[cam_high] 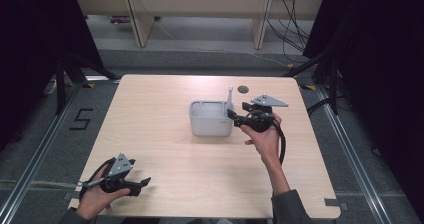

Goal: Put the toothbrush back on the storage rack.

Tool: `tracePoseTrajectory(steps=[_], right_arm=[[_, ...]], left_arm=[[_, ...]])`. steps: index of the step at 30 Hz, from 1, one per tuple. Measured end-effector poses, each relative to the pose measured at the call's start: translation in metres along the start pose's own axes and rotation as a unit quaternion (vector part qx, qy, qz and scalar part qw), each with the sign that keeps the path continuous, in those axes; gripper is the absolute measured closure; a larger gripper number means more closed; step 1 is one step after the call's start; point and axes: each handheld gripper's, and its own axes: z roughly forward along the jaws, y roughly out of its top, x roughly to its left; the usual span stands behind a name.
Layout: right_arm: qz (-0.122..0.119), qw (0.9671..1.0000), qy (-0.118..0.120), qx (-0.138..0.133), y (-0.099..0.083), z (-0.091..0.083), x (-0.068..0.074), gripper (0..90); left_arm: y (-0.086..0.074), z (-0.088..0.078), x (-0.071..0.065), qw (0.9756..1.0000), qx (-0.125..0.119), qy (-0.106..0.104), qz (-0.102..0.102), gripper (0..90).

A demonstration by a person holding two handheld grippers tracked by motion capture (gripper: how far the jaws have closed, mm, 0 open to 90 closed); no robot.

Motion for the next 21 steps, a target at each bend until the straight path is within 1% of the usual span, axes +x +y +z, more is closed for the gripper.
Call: tracePoseTrajectory(steps=[1, 2, 3, 4, 5, 6, 7, 8, 9, 10, 11, 12, 13, 14, 15, 16, 17, 19, 20, 21], right_arm=[[-0.016, 0.9999, 0.0, -0.001, -0.001, 0.0, -0.002, 32.0], [-0.007, 1.0, 0.0, -0.001, -0.002, -0.001, -0.001, 32.0], [-0.012, 0.9999, 0.001, -0.002, -0.002, -0.002, -0.002, 31.8], [-0.011, 0.9999, 0.006, 0.0, -0.003, -0.002, -0.002, 31.6], [-0.006, 1.0, 0.005, -0.004, -0.003, -0.003, -0.002, 31.4], [-0.008, 1.0, 0.002, -0.001, -0.003, -0.005, -0.002, 31.4], [-0.01, 0.9999, 0.006, -0.005, -0.003, -0.005, -0.002, 31.2], [-0.017, 0.9998, 0.001, -0.005, -0.003, -0.006, -0.002, 30.9], [0.002, 1.0, 0.006, 0.001, -0.003, -0.008, 0.001, 30.6], [-0.014, 0.9999, 0.002, -0.001, -0.004, -0.008, -0.001, 30.5], [-0.007, 0.9999, 0.008, -0.003, -0.004, -0.008, 0.0, 30.3], [-0.009, 0.9999, 0.011, -0.003, -0.005, -0.008, 0.0, 30.1], [-0.018, 0.9998, 0.012, -0.004, -0.005, -0.008, 0.0, 30.0], [-0.012, 0.9999, 0.009, 0.002, -0.005, -0.01, 0.001, 29.8], [-0.008, 0.9999, 0.012, 0.001, -0.006, -0.01, 0.002, 29.5], [-0.01, 0.9999, 0.011, 0.0, -0.007, -0.01, 0.003, 29.2], [-0.001, 0.9998, 0.016, 0.006, -0.007, -0.012, 0.004, 29.1], [-0.014, 0.9998, 0.014, 0.001, -0.008, -0.011, 0.005, 28.4], [-0.014, 0.9998, 0.014, 0.006, -0.008, -0.012, 0.005, 28.0], [-0.005, 0.9999, 0.015, 0.006, -0.009, -0.013, 0.007, 27.9]], left_arm=[[0.0, 0.0, -0.001, 1.0, -0.003, -0.001, -0.002, 15.1], [0.0, 0.0, -0.001, 1.0, -0.004, -0.001, -0.002, 15.1], [0.0, 0.001, 0.0, 1.0, -0.009, -0.003, -0.003, 15.2], [0.0, 0.0, 0.0, 1.0, -0.001, 0.0, 0.001, 15.1], [0.0, 0.0, 0.0, 1.0, -0.001, 0.0, 0.0, 15.1], [0.0, 0.0, 0.0, 1.0, -0.001, 0.0, -0.001, 15.1], [0.0, 0.0, 0.0, 1.0, -0.002, 0.0, -0.001, 15.2], [0.0, 0.0, 0.0, 1.0, -0.003, 0.0, -0.001, 15.1], [0.0, 0.0, 0.0, 1.0, -0.002, 0.0, -0.001, 15.2], [0.0, 0.0, 0.0, 1.0, -0.002, 0.0, -0.001, 15.1], [0.0, 0.0, 0.0, 1.0, -0.002, 0.0, -0.001, 15.2], [0.0, 0.0, 0.0, 1.0, -0.002, 0.0, 0.0, 15.1], [0.0, 0.0, 0.0, 1.0, -0.002, 0.0, -0.001, 15.1], [0.0, 0.0, 0.0, 1.0, -0.002, 0.0, -0.001, 15.1], [0.0, 0.0, 0.0, 1.0, -0.005, -0.001, -0.004, 15.1], [0.0, 0.0, 0.0, 1.0, -0.006, -0.001, -0.004, 15.1], [0.0, 0.0, 0.0, 1.0, -0.006, -0.001, -0.004, 15.1], [0.0, 0.0, 0.0, 1.0, -0.003, 0.0, -0.001, 15.1], [0.0, 0.0, 0.0, 1.0, -0.002, 0.0, 0.0, 15.1], [0.0, 0.0, 0.0, 1.0, -0.005, -0.001, -0.003, 15.1]])
